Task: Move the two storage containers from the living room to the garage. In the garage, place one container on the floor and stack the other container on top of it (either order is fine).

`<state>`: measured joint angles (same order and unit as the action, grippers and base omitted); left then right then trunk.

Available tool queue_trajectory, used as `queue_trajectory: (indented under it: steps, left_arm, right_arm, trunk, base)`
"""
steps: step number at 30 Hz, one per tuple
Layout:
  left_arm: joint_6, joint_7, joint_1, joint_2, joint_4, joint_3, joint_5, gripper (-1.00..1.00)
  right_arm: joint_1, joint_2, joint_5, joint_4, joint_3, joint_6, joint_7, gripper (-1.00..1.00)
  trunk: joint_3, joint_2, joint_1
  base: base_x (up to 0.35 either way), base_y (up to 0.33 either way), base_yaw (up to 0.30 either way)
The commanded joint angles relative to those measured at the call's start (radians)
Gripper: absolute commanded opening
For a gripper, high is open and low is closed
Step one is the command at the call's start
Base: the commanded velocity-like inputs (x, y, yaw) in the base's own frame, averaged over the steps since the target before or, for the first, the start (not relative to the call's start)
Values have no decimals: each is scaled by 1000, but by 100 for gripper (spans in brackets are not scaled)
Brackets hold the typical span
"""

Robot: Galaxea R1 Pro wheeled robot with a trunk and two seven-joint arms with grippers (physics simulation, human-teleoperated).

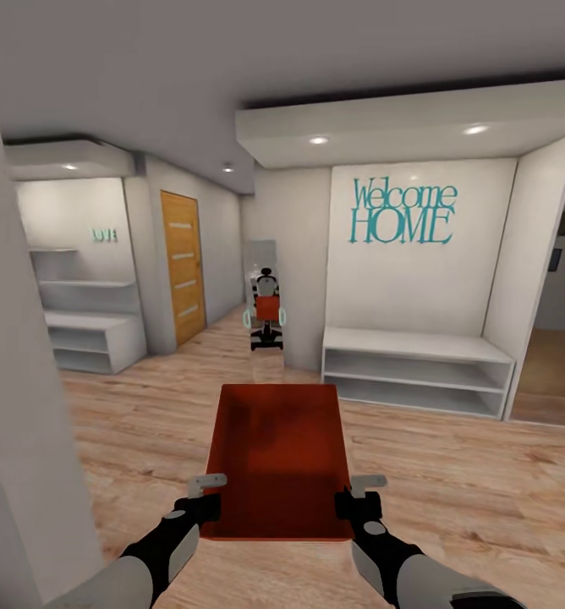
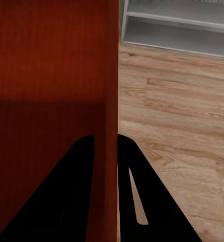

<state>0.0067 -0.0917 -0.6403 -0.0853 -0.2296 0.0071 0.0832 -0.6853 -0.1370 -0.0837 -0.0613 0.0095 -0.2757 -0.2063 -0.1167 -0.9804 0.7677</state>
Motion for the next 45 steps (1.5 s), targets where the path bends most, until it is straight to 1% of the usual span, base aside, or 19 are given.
queue_trajectory:
  steps: [1,45]
  left_arm:
    - [1,-37,1,5,-1,-6,-2,-100]
    - [1,-37,1,4,-1,-6,-2,-100]
  right_arm:
    - [-2,0,9,-51,-89,4,13,-100]
    - [-2,-1,9,-51,-89,4,13,-100]
  trunk:
    - [-2,-1,1]
    - [-2,-1,1]
  base:
    - [321,0,0]
    - [321,0,0]
